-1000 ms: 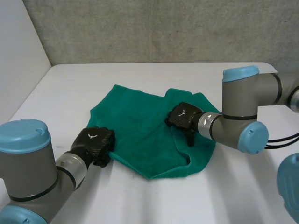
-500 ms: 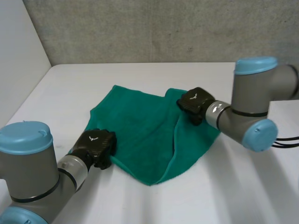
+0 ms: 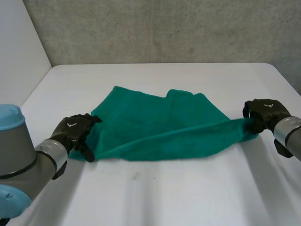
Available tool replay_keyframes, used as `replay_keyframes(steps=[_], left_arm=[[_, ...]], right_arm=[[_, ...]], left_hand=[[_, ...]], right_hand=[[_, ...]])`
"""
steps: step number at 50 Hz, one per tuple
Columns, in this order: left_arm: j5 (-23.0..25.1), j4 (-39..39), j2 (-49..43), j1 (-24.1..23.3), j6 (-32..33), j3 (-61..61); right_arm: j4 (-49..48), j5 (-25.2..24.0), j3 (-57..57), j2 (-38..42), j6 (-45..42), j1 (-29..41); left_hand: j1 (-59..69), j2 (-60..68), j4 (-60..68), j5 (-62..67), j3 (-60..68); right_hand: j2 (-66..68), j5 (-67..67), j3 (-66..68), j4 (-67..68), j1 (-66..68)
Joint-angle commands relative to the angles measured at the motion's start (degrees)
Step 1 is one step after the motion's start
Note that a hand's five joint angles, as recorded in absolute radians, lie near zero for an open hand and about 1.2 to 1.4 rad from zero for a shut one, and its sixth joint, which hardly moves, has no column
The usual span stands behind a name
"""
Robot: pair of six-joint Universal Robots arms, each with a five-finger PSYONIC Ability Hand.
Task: Fold the towel.
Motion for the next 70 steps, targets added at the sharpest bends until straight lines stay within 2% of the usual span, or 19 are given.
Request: replay_keyframes(steps=[1, 10, 16, 36, 46, 60, 62, 70], left_arm=[[3.7, -2.7, -2.9, 1.8, -0.2, 0.4], [3.4, -3.6, -6.2, 3.0, -0.1, 1.9], [4.0, -3.6, -6.8, 3.5, 0.1, 1.7], [3.9, -2.8, -11.9, 1.3, -0.3, 5.4], [3.9, -0.8, -12.4, 1.3, -0.3, 6.5], [3.4, 0.3, -14.7, 1.3, 0.1, 10.8], [3.3, 0.3, -14.8, 1.4, 0.3, 12.0], [3.1, -0.4, -13.8, 1.5, 0.5, 10.7]], right_arm=[[-0.5, -0.1, 1.1, 0.4, 0.0, -0.9], [-2.2, 0.0, 1.2, 0.6, 0.0, -2.1], [-2.3, 0.0, 1.2, 1.0, 0.0, -2.1], [-3.1, 0.5, 1.5, 1.8, 0.0, -1.8], [-3.2, 0.4, 1.6, 1.8, 0.0, -1.8], [-3.2, 0.4, 2.0, 1.8, 0.0, -1.9], [-3.2, 0.4, 2.0, 1.8, 0.1, -1.9], [-3.1, 0.4, 2.1, 1.7, 0.0, -1.7]], left_hand=[[5.2, 5.3, 5.4, 5.7, 5.0], [13.3, 13.3, 13.5, 13.8, 13.0], [14.3, 14.4, 14.5, 14.8, 14.1], [29.3, 29.3, 29.5, 29.8, 29.0], [31.3, 31.3, 31.5, 31.8, 31.0], [50.0, 50.0, 50.2, 50.5, 49.7], [65.3, 65.4, 65.6, 65.9, 65.1], [65.4, 65.5, 65.6, 65.9, 65.2]], right_hand=[[12.8, 13.9, 12.3, 12.0, 24.5], [12.8, 13.9, 12.3, 12.0, 24.5], [12.8, 13.9, 12.3, 12.0, 24.5], [12.8, 13.9, 12.3, 12.0, 24.5], [12.8, 13.9, 12.3, 12.0, 24.5], [12.8, 13.9, 12.3, 12.0, 24.5], [12.8, 13.9, 12.3, 12.0, 24.5], [12.8, 13.9, 12.3, 12.0, 24.5]])
